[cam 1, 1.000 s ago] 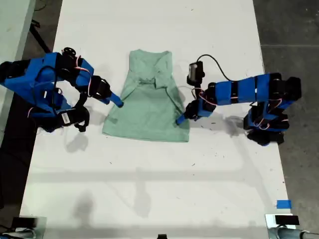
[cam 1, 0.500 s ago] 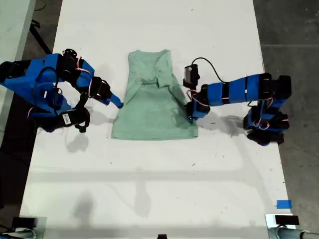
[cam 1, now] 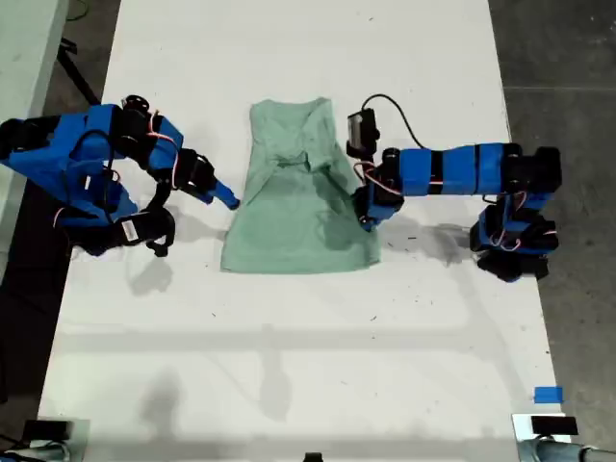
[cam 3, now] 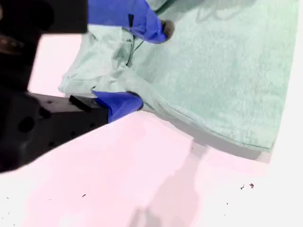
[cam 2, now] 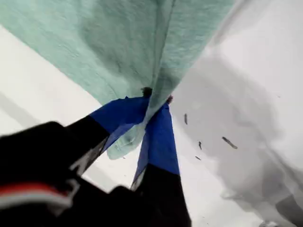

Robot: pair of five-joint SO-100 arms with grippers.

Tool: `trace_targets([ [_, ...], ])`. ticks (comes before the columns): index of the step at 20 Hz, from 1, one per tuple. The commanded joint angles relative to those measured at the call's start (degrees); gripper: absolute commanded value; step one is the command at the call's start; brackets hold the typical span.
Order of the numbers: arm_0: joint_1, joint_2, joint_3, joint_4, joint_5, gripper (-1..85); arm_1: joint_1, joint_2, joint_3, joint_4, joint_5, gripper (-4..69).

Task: Fold t-shirt

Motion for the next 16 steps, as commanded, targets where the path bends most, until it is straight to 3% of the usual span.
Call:
trace_targets([
  [1,0.97,2.20,-0.26,-0.97,-0.53,23.1,-2.90,-3.52,-18.54,4.57,0.97,-1.3],
  [5,0.88,2.99,0.97,-1.23,-0.79,23.0,-6.33,-19.69,-42.36,7.73,3.52,-1.3],
  [13,0.44,5.01,3.08,-1.49,-0.88,23.1,-5.10,-39.99,-46.85,-2.81,8.09,0.6],
  [15,0.44,6.42,4.22,-1.49,-1.32,23.2,-4.75,-40.17,-48.78,-2.55,7.38,33.2],
  [16,0.35,7.21,5.01,-1.58,-1.41,23.2,-4.57,-38.58,-49.39,-1.67,6.86,32.8],
])
